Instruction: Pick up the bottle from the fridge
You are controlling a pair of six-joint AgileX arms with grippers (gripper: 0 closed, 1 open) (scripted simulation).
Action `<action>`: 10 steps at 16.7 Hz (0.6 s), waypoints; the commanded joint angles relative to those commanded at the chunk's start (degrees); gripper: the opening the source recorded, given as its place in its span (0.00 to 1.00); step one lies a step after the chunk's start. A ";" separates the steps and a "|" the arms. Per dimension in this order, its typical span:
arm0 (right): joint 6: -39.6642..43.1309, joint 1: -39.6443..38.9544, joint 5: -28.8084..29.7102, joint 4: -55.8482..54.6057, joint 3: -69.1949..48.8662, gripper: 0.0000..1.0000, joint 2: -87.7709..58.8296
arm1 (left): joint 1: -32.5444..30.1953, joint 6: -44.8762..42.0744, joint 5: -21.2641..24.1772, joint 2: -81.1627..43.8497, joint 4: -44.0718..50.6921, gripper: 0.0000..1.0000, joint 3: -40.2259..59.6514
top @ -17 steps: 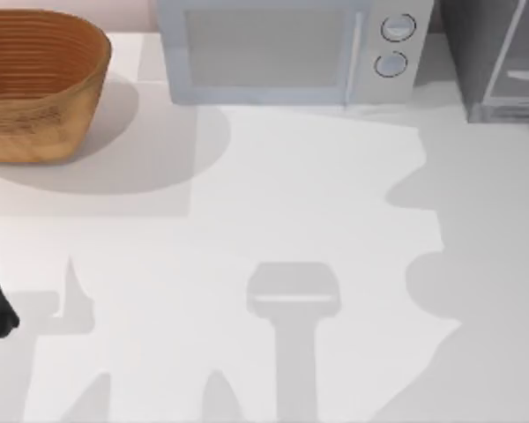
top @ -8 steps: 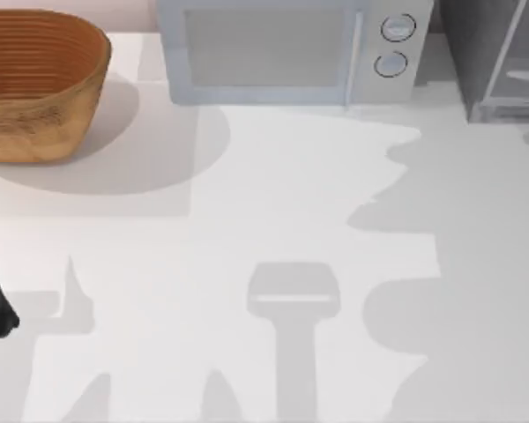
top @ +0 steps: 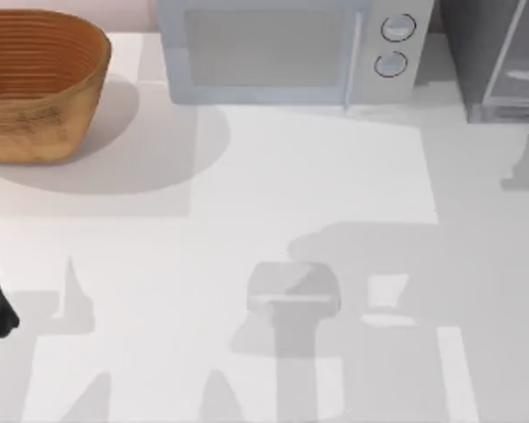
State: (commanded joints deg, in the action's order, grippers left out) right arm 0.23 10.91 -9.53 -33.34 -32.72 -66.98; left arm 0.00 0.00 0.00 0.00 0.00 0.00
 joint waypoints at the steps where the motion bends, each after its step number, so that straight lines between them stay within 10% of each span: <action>1: -0.01 -0.83 0.73 2.56 2.51 0.00 5.07 | 0.00 0.00 0.00 0.00 0.00 1.00 0.00; 10: -0.19 -8.15 7.13 24.98 24.52 0.00 51.38 | 0.00 0.00 0.00 0.00 0.00 1.00 0.00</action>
State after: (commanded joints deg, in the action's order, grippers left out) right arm 0.04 2.76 -2.40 -8.36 -8.20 -15.61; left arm 0.00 0.00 0.00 0.00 0.00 0.00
